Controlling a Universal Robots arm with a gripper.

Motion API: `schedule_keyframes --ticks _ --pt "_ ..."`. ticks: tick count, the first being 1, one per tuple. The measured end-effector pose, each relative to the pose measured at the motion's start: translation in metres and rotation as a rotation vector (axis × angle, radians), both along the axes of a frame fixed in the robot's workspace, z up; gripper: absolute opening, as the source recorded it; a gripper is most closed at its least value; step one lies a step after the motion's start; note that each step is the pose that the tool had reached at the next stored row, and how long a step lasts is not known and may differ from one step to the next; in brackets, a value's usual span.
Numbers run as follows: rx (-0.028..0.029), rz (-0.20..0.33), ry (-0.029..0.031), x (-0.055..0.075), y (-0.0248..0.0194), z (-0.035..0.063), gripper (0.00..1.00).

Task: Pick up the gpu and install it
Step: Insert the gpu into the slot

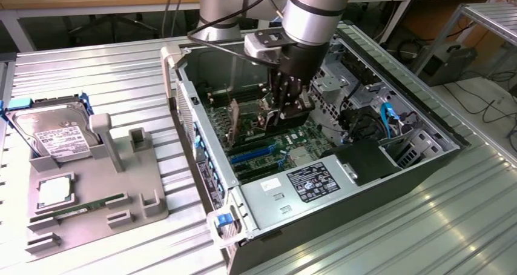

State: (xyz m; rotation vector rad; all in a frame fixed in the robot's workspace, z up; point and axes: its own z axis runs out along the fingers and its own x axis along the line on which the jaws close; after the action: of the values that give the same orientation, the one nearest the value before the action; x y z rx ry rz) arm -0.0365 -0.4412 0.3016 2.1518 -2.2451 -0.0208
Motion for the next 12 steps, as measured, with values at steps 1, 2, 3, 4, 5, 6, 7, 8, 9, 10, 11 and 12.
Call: schedule_keyframes --ticks 1,2,3,4,5,6,7,8,9,10,11,12 --pt "0.0 0.003 0.0 -0.001 -0.0003 -0.0017 0.27" --pt "0.0 0.005 0.0 -0.003 -0.0006 -0.0036 0.27" --pt "0.0001 0.006 0.0 -0.006 -0.0011 -0.0055 0.27" --pt "0.0 0.006 0.0 -0.008 -0.0017 -0.0069 0.27" --pt "-0.0002 0.006 0.0001 -0.011 -0.0029 -0.0092 0.27" --pt "0.0 0.007 0.0 -0.014 -0.0042 -0.0115 0.27" --pt "-0.0002 0.007 0.0001 -0.018 -0.0063 -0.0141 0.27" --pt "0.0001 0.007 0.0 -0.021 -0.0101 -0.0167 0.27" --pt "0.0005 0.007 -0.0001 -0.023 -0.0129 -0.0182 0.27" --pt "0.001 0.007 0.0 -0.024 -0.0152 -0.0194 0.27" --pt "0.0017 0.007 0.0 -0.024 -0.0166 -0.0206 0.27" --pt "0.003 0.007 -0.0001 -0.025 -0.0172 -0.0221 0.27"
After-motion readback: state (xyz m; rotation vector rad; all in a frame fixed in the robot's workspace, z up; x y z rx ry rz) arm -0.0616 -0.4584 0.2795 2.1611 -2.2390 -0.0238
